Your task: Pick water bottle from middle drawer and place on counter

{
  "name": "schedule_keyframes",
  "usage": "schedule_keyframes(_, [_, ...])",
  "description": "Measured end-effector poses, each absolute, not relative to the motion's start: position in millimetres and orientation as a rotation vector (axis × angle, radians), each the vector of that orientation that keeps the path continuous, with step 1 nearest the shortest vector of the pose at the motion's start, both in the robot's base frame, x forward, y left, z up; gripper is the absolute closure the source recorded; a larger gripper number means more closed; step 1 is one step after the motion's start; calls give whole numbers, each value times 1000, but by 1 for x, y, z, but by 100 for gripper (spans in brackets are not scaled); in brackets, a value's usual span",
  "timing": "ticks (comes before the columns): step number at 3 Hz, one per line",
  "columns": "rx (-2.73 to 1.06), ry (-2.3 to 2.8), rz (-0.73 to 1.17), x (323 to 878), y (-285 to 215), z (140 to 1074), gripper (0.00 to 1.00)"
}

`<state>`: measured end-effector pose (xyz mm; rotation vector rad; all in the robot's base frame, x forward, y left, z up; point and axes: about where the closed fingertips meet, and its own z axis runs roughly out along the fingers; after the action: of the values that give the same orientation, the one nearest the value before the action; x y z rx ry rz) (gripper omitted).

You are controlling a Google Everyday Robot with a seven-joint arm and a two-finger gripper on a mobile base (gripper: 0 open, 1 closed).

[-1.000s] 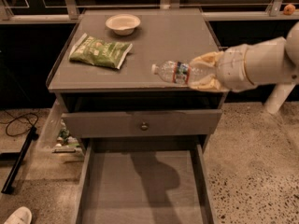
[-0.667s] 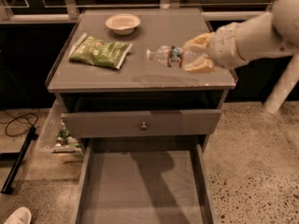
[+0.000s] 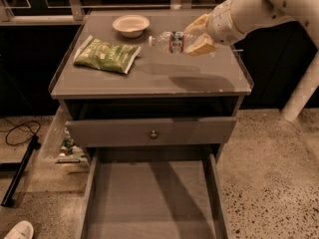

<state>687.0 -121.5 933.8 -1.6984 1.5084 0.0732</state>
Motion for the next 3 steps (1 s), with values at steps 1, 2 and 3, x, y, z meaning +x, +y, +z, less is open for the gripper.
schedule_keyframes(1, [-1658, 1551, 115, 721, -129, 928, 100])
schedule_keyframes(2, [-1603, 1601, 151, 743, -142, 914, 100])
schedule_keyframes(3, [-1549, 1665, 191, 753, -156, 894, 100])
